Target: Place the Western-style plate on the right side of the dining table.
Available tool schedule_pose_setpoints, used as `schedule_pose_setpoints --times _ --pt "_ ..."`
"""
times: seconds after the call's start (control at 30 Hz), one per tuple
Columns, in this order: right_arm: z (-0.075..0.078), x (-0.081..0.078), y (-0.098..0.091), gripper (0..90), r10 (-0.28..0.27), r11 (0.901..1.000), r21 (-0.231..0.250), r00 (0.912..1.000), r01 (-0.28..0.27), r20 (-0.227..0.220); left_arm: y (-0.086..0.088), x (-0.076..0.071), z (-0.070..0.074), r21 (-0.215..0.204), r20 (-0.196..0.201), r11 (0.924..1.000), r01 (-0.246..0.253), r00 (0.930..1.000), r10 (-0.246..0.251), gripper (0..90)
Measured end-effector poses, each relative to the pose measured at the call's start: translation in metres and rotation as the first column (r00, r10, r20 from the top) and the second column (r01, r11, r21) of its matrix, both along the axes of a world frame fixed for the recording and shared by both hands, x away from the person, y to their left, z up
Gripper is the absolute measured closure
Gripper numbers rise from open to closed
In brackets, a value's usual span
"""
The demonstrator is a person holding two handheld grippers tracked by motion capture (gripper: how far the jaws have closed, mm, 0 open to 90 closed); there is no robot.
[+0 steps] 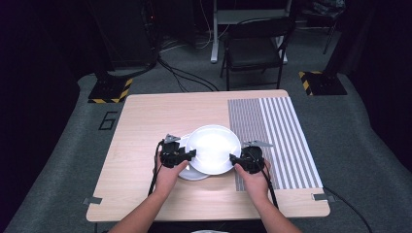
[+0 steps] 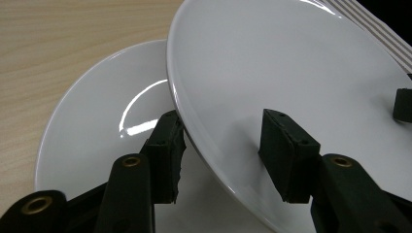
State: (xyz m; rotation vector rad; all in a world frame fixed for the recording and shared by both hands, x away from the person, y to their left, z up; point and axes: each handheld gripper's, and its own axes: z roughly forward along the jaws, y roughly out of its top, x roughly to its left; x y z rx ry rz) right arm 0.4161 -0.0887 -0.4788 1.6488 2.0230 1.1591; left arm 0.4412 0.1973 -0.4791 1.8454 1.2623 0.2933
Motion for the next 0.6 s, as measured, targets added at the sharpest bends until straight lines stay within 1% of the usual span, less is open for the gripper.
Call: schedule_pose_setpoints --times 0.2,0.6 --pt "0.003 0.000 -0.002 50.8 0.001 1.0000 0.002 1.0000 -0.001 0.004 -0.001 0.001 0.004 -0.006 0.000 1.0000 0.000 1.0000 0.000 51.5" --pt "0.012 -0.001 -0.004 50.8 0.000 1.0000 0.006 0.9999 0.000 0.015 -0.005 0.004 0.012 0.005 0.010 1.0000 0.008 0.9999 -0.008 51.5"
